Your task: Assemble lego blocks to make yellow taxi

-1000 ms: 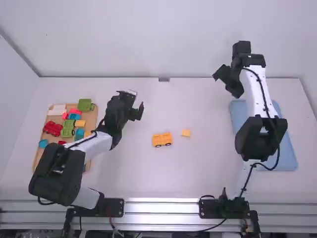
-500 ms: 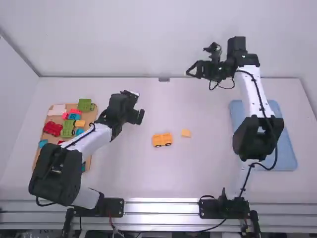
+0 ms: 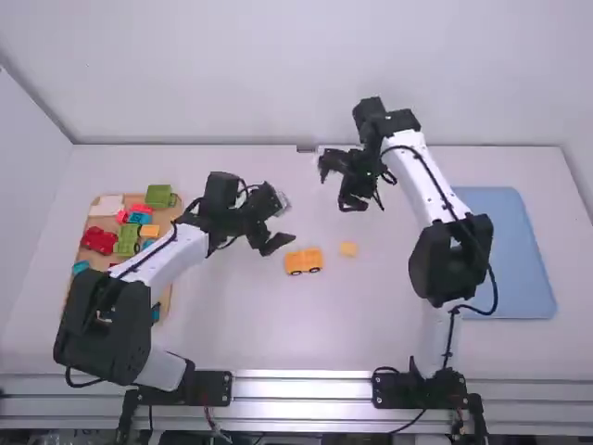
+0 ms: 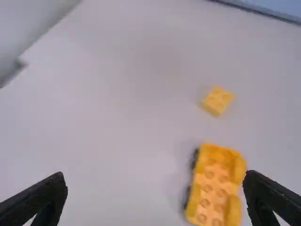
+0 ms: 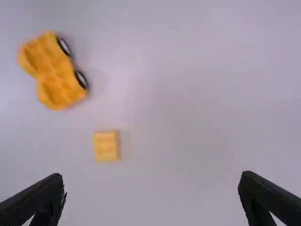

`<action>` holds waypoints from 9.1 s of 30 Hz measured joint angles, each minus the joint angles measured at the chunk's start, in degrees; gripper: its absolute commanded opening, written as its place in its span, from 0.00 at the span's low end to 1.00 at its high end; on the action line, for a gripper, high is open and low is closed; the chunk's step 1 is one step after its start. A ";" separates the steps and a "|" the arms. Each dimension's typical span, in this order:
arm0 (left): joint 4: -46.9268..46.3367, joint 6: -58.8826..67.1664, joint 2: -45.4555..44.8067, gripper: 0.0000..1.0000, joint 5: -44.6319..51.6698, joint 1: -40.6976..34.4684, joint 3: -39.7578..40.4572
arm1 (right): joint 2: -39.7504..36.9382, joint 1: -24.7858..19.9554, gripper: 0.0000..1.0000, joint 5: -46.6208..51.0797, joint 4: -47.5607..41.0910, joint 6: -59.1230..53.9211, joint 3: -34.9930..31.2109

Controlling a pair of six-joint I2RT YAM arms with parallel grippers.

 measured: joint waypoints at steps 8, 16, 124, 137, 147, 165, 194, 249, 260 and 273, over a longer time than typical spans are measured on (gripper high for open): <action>-6.10 14.40 0.02 0.99 9.44 0.00 -0.02 | 0.00 4.79 0.98 2.19 0.15 -12.22 -6.51; -5.79 17.40 0.02 0.99 10.84 0.00 0.00 | 0.00 -4.96 0.99 -20.79 2.03 -24.68 -12.39; -1.62 15.37 0.00 0.99 11.43 0.00 -2.27 | 5.40 -20.02 0.18 -54.42 76.65 -0.90 -64.41; 29.77 0.37 8.15 0.99 11.63 -0.22 -16.04 | 1.03 -20.26 0.17 -54.23 57.42 -6.45 -58.97; 38.75 -2.58 12.00 0.99 11.67 -0.22 -21.51 | -9.33 -16.76 0.18 -47.74 54.23 -9.57 -57.53; 38.25 0.83 25.57 0.96 13.66 -1.66 -13.35 | -9.60 -10.95 0.19 -46.51 54.16 -9.99 -57.42; 36.33 10.01 27.26 0.43 15.63 -2.69 -12.74 | -6.56 -2.34 0.19 -45.20 55.15 -10.08 -57.70; 28.74 14.36 27.23 0.47 17.59 -2.67 -10.51 | -6.23 -0.20 0.66 -41.68 56.26 -7.48 -59.36; 28.79 14.38 27.23 0.48 17.59 -2.69 -10.51 | -6.73 -4.81 0.00 -51.80 48.26 -17.25 -56.63; 28.79 14.36 27.23 0.48 17.59 -2.67 -10.49 | -6.78 1.53 0.00 -39.10 56.11 -5.49 -58.10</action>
